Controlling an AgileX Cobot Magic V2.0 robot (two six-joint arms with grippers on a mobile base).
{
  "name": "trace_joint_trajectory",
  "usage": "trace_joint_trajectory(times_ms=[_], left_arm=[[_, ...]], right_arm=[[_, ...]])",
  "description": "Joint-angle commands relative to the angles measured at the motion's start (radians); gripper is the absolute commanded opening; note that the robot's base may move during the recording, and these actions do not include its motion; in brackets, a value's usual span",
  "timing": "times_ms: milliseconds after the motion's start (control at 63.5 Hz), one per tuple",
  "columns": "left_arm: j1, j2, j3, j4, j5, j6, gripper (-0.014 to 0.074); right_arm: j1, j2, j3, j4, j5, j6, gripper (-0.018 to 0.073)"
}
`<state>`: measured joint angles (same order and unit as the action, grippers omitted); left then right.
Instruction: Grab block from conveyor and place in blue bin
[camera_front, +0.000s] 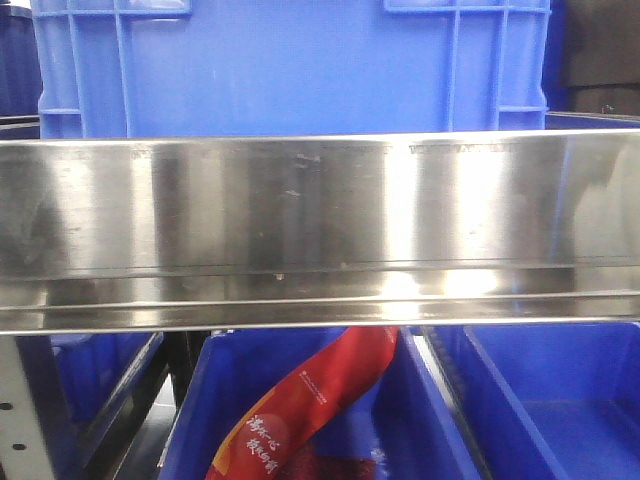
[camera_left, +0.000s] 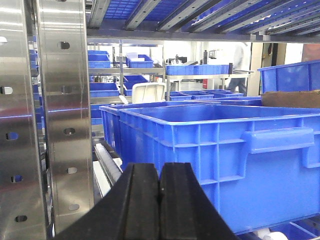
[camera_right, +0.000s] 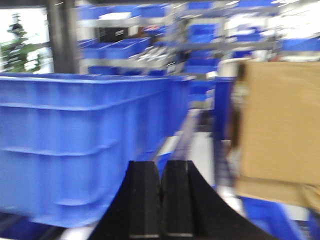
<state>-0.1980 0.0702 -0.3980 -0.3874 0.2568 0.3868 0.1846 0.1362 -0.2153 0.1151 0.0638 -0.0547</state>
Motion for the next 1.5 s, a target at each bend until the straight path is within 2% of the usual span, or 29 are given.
trace_joint_trajectory(times_ms=[0, 94, 205, 283, 378, 409, 724, 1480], left_arm=[[0.004, -0.004, 0.001, -0.011, -0.014, 0.001, -0.0111], [0.004, -0.004, 0.001, -0.011, -0.014, 0.001, -0.0111], [0.004, -0.004, 0.001, -0.011, -0.014, 0.001, -0.0111], [0.004, -0.004, 0.001, -0.011, -0.014, 0.001, -0.0111], [0.004, -0.004, 0.001, -0.011, -0.014, 0.001, -0.0111], [0.004, -0.004, 0.001, -0.011, -0.014, 0.001, -0.0111], [0.004, -0.004, 0.001, -0.011, -0.014, 0.001, -0.0111], [0.004, -0.004, 0.001, -0.011, -0.014, 0.001, -0.0111]], right_arm=[[-0.074, -0.072, 0.046, -0.010, 0.000, 0.000, -0.0168], [-0.131, -0.136, 0.103, -0.018, 0.022, 0.000, -0.0168], [-0.158, -0.136, 0.164, -0.021, 0.036, 0.000, -0.0168], [-0.159, -0.136, 0.200, -0.027, 0.036, 0.000, -0.0168], [-0.159, -0.136, 0.215, -0.027, -0.045, 0.000, -0.0168], [-0.159, -0.136, 0.215, -0.027, -0.019, 0.000, -0.0168], [-0.159, -0.136, 0.215, -0.027, -0.102, 0.000, -0.0168], [-0.159, -0.136, 0.215, -0.027, -0.095, 0.000, -0.0168]])
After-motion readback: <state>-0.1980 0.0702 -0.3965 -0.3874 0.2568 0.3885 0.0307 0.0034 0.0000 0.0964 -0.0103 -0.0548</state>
